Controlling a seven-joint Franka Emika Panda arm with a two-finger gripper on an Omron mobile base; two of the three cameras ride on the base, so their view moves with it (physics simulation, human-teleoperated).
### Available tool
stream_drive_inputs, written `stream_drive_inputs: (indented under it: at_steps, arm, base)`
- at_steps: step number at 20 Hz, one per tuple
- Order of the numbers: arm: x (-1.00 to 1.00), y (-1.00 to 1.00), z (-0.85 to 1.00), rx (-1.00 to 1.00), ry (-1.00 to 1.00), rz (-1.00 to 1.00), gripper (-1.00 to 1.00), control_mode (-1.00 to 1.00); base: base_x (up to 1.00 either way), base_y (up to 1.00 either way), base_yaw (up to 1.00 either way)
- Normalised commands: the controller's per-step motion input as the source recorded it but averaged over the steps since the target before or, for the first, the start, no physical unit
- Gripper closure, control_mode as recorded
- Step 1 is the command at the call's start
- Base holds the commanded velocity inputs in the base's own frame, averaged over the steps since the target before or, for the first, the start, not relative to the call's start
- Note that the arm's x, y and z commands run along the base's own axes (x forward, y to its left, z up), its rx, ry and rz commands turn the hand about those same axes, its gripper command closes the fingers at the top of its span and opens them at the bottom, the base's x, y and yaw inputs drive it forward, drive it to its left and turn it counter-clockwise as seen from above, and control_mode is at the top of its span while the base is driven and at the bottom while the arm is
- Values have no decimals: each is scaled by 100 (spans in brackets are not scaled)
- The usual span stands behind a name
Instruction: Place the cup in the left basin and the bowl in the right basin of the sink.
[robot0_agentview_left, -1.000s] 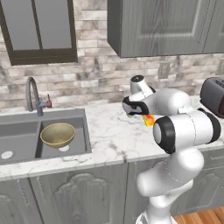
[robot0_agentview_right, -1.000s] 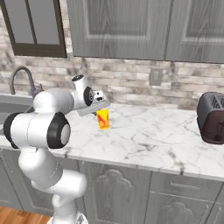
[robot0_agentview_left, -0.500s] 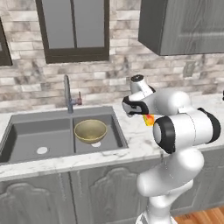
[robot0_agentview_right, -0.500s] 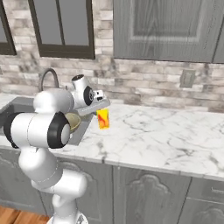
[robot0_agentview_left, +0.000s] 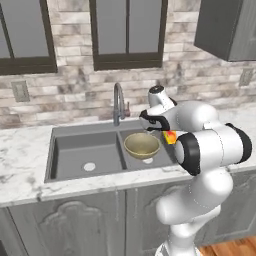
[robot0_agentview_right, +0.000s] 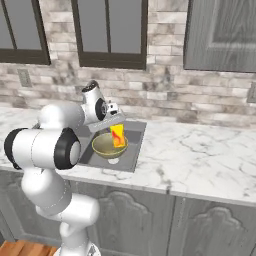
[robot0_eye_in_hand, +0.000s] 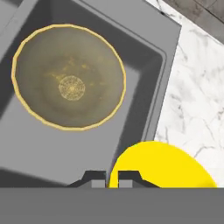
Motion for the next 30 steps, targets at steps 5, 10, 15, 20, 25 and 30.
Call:
stream_drive_inputs:
  at_steps: [5,10,15,20,25,30]
  arm:
    - [0,0,0,0,0,0,100,100]
    - [0,0,0,0,0,0,100,100]
    - [0,0,0,0,0,0,100,100]
    - [0,0,0,0,0,0,100,100]
    - [0,0,0,0,0,0,100,100]
    - [0,0,0,0,0,0,100,100]
  base:
    - [0,77,0]
    - [0,75,0]
    - [0,63,0]
    - [0,47,0]
    - [0,25,0]
    - [1,2,0]
